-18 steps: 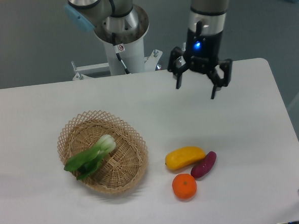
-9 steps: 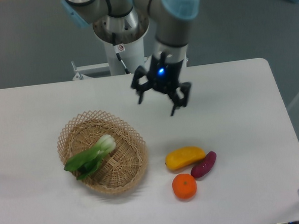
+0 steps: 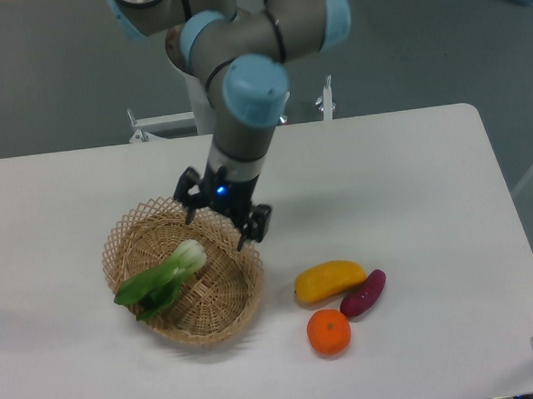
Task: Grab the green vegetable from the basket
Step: 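Move the open gripper over the basket toward the bok choy, then lower the gripper onto the bok choy and close on it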
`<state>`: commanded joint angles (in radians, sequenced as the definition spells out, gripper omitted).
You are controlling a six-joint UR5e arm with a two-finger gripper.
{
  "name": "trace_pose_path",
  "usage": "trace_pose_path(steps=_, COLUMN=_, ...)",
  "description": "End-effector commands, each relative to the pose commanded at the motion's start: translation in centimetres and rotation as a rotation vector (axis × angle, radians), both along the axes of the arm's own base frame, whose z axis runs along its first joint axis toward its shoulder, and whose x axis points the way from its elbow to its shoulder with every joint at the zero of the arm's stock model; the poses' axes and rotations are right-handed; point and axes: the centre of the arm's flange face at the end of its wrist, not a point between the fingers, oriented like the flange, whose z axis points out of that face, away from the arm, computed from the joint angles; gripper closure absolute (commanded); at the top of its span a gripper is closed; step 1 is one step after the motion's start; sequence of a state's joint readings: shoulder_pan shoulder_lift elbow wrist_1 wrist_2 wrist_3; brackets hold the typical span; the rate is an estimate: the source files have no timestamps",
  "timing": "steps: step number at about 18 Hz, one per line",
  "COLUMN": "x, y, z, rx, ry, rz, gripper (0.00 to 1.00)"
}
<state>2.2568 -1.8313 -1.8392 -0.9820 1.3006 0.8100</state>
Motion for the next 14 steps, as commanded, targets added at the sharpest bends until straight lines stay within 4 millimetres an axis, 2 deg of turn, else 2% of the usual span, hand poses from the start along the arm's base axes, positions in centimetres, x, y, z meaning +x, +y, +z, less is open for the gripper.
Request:
trace_pose_path(steps=3, x=2.5, y=2.2, z=-0.7, rx=0.028, ry=0.064, rz=-0.02, gripper=0.0)
trace_pose_path(steps=5, x=3.3, y=2.9, z=-2.3, rx=0.01, ry=0.051, rz=-0.02, gripper=0.0)
trace_pose_path(steps=11, x=3.8, y=3.3, z=-4.1, rx=-0.016, ry=0.04, rz=0.005, gripper=0.0)
trace_pose_path(steps=14, x=5.4, y=4.1, z=-5.5, rx=-0.047, ry=0.07, rz=-0.012, gripper=0.0)
